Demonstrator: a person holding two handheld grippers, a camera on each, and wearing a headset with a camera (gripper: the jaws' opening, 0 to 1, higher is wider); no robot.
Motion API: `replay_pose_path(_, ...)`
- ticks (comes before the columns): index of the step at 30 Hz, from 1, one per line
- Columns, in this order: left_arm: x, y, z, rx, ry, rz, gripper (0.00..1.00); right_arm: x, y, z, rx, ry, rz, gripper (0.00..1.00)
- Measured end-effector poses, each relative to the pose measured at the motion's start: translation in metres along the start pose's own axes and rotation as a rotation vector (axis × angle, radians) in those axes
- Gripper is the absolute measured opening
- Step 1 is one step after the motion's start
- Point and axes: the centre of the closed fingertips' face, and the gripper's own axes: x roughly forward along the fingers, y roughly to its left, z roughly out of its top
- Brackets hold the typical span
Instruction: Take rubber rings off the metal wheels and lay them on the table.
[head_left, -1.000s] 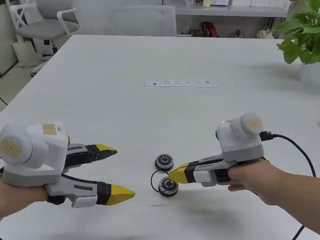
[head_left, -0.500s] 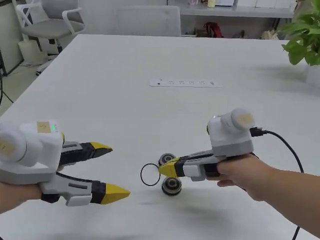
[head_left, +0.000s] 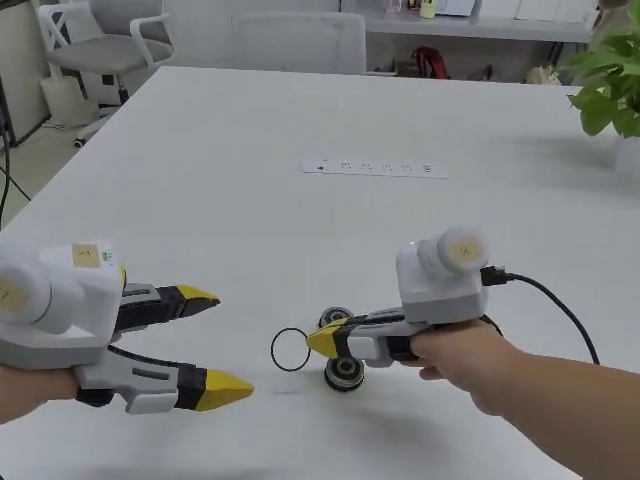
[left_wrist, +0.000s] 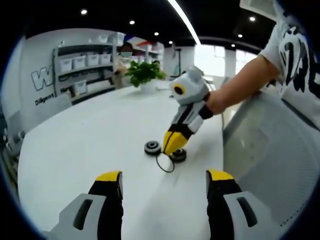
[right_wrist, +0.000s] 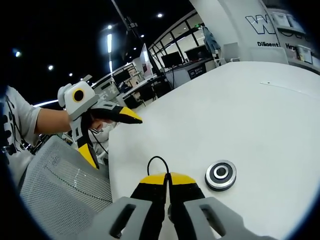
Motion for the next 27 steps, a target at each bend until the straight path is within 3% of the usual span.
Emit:
replay_pose_path(9,-0.0003,0.0002,-0.0033,-0.012,0.001,0.004,0.69,0.0084,0.0026,-0.0095,-0.015,0.034,-0.009,0.00)
replay_pose_path(17,0.0008,-0.0010,-0.0062,-0.001,0.016,0.001,0.69,0.0095,0.0008,-0.0097,-0.035,0.034,-0.017,0.00)
replay_pose_path(27,0.0033,-0.0023,-0.0064,0.004,0.024,-0.012,0.68,0.0060,0.0017,-0.0070,-0.021,0.017,-0.001,0.09)
